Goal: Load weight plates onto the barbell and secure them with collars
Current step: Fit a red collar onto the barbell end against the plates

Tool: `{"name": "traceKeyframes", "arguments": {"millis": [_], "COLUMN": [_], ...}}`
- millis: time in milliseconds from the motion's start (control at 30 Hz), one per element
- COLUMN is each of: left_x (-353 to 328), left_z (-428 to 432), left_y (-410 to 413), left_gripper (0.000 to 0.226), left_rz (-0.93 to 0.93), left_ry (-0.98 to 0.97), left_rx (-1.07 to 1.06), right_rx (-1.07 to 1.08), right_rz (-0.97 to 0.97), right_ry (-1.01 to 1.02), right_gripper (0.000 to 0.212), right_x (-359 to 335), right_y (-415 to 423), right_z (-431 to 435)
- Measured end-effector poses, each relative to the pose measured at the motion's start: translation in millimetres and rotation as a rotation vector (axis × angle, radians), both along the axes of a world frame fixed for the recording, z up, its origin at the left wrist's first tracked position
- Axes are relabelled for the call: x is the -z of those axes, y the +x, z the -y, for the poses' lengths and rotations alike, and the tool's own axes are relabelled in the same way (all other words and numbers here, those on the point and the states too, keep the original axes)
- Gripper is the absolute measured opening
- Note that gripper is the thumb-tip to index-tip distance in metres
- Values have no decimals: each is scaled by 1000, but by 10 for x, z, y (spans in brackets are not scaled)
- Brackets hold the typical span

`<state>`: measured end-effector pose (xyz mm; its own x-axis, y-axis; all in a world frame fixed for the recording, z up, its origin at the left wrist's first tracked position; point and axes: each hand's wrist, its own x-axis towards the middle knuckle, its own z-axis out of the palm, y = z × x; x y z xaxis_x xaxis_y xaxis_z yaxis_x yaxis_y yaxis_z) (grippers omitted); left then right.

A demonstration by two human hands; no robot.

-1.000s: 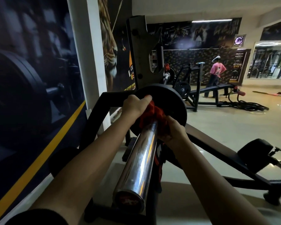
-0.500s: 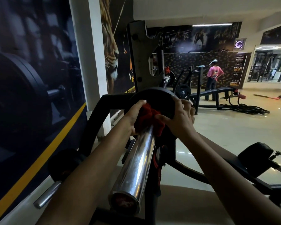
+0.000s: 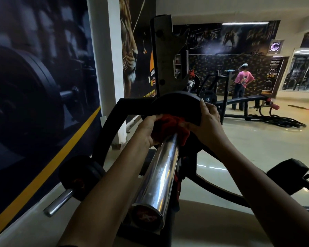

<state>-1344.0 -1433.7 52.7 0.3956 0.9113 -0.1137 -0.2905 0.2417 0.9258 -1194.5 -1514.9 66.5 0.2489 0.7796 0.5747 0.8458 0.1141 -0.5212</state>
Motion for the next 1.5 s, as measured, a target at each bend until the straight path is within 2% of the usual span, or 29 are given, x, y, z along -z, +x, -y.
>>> {"name": "traceKeyframes", "arguments": {"millis": [133,300,367,433,533,733,967,1100,1367,1500], "left_x": [120,100,91,54,-51,-196,-393,-439,-189,-17], "left_z": [-62,-93,-76,-25,141,509,1134,1619,2834,3348], "left_y": [20,-44,-44,-69,-134,-303,-578,-648,-328,49], "left_gripper": [13,22,29,25,30,47,55,57,55,55], "left_rz": [70,-129,-226,-354,-500,-764,-1063,-1164,-1229,-1223], "left_ry": [-14,81,218,449,748,1029,1349,1408,1347,1313], "left_rx": [-8,-30,-162,-280,-338,-345,-394,-440,-450,-383], "right_rx": [1,12,25,40,36,9,-35,-77,-151,-137], "right_rz": [20,102,144,176,175,243,318,325,349,360], "right_ry": [-10,-34,-50,-61,-52,11,48,81,34,13], "right_gripper": [93,93,92,93,90,80,68,66,65,62], "right_x": [-15,-34,-43,-42,-43,-122,-243,-273,-83,46], "right_y": [-24,-31,-34,-47,-91,-249,-431,-453,-122,229], "right_z": [-2,19,36,59,129,403,937,1358,2460,3031]}}
